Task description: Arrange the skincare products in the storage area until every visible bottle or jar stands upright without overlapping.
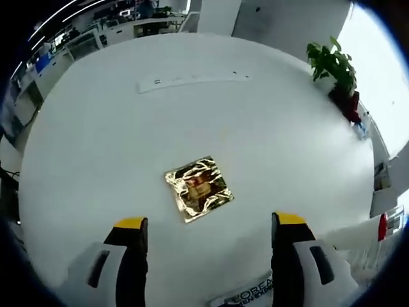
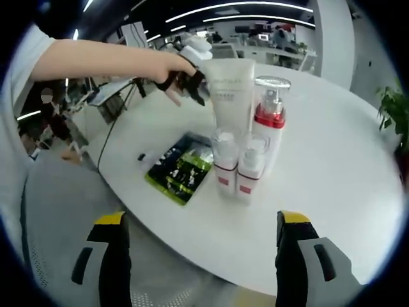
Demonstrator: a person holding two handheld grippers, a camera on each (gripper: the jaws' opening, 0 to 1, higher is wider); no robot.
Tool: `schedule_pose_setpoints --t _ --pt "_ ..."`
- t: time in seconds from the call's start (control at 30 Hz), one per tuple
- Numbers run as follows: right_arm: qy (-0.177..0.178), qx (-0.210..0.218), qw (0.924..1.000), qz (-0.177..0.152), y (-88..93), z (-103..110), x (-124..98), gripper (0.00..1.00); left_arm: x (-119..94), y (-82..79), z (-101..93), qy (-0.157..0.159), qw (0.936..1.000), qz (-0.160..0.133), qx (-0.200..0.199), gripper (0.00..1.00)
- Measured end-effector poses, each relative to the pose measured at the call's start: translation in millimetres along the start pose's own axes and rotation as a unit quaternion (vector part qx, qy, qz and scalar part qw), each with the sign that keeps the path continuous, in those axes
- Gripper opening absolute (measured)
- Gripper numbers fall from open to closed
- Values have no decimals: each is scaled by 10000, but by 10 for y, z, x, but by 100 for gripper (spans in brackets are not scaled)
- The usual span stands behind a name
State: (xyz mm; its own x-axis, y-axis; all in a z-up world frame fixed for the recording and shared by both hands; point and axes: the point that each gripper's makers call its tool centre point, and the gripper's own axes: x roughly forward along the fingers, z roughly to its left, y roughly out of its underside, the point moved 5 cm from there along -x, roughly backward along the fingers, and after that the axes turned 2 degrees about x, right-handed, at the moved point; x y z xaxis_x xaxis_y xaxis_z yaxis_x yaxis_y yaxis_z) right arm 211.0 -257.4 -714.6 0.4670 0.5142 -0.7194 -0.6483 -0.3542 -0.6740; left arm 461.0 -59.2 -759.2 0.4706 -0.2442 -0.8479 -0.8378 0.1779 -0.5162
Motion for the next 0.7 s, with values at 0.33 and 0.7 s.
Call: schedule_pose_setpoints --t 0.33,0.7 --pt "-20 36 10000 58 16 -2 9 95 163 -118 29 -254 9994 -201 -124 64" --pt "-20 92 9999 79 30 -7 10 94 284 -117 37 -433 9989 -185 66 62"
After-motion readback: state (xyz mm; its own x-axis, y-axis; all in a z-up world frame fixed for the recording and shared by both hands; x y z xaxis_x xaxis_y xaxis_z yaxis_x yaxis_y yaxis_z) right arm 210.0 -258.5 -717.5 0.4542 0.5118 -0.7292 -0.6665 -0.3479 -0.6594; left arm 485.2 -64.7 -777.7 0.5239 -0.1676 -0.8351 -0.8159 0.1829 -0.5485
